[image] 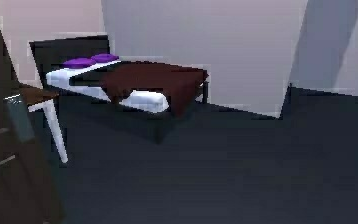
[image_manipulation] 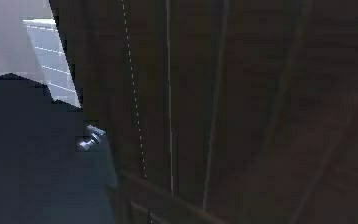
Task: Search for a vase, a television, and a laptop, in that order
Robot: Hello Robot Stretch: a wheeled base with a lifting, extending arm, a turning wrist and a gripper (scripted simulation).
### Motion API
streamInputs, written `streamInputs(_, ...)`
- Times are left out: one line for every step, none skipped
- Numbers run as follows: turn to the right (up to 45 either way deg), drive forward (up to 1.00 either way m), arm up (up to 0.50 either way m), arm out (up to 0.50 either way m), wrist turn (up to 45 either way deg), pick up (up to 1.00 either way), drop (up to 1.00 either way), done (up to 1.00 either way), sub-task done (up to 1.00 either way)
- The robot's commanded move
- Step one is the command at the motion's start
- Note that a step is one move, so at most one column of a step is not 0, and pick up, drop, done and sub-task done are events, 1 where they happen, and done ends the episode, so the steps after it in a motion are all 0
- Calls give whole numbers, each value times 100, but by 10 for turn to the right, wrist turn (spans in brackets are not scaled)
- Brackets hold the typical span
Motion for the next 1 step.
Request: streamInputs(-450, 0, 0, 0, 0, 0, 0, 0, 0)
